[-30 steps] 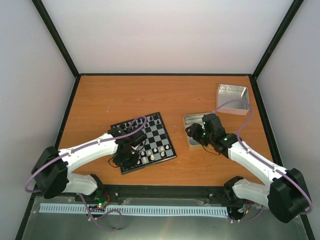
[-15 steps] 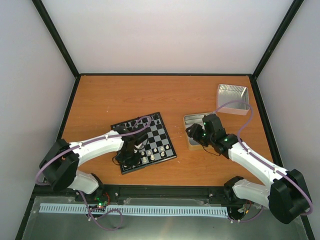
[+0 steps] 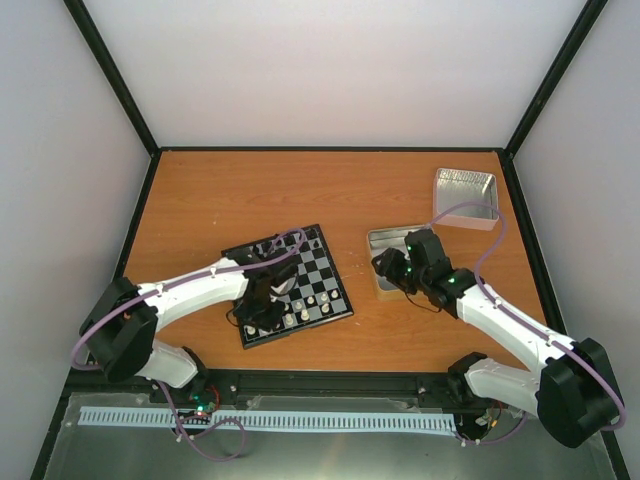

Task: Set up the chess pieces on the board
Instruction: Place the chess piece on the chessboard, then pick up the chess piece from the storage box.

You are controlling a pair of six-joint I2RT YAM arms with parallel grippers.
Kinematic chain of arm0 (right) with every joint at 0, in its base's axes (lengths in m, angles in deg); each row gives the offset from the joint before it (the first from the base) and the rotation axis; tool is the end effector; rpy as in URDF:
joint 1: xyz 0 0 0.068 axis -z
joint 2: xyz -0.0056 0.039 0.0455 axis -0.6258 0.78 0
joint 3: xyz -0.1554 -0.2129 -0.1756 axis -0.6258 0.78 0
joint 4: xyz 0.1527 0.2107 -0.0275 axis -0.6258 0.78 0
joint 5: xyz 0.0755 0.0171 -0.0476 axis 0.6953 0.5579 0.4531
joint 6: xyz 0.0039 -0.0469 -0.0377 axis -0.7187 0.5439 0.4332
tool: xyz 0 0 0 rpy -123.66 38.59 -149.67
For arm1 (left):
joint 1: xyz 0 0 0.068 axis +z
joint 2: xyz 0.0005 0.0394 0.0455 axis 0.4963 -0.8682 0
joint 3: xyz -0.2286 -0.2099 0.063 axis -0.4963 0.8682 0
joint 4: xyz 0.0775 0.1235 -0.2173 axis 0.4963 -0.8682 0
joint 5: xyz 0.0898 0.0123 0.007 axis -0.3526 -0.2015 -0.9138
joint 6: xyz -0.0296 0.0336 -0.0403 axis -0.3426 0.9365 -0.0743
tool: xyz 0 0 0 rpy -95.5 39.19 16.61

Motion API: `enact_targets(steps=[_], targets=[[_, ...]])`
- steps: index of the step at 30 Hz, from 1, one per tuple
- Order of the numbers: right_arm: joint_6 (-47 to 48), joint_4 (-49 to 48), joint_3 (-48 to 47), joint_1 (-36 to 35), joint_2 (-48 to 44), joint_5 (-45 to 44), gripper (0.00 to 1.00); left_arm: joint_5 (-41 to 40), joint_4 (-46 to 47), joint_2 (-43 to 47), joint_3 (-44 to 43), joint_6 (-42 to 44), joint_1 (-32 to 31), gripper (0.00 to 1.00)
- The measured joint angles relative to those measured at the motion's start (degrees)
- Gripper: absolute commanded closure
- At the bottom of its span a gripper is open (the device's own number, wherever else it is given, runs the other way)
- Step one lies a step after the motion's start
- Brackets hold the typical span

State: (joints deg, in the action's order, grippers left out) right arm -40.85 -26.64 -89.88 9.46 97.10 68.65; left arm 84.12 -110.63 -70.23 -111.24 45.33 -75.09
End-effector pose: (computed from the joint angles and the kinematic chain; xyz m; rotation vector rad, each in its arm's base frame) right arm 0.1787 0.1071 0.2473 0.4735 2.4514 0.8388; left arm 0.1445 -0.1513 0.2218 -0.4297 -3.0118 0.0415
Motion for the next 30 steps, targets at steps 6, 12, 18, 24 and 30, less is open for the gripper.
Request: enact_targets(steps=[6,12,18,24,30], targets=[[0.48,0.42,0.22,0.0,-0.33,-0.81,0.45,0.22,-1.49,1.49,-3.87,-0.09,0.02,0.69],[5.73,6.12,-1.57,0.48,-1.27,-8.52,0.45,-3.39,-2.99,7.45,-9.51,-1.14,0.04,0.57],[14.19,10.64,-6.12,4.48,1.57,-18.71,0.47,-8.15,2.16,16.46,-9.57,-1.99,0.09,0.52],[20.22,13.49,-10.38,5.77,9.79,-27.71,0.49,-9.55,16.94,26.49,-2.84,-2.01,0.09,0.46],[22.77,15.39,-10.75,7.56,12.81,-30.97,0.5,-11.17,27.28,33.99,3.32,-1.4,0.09,0.45]])
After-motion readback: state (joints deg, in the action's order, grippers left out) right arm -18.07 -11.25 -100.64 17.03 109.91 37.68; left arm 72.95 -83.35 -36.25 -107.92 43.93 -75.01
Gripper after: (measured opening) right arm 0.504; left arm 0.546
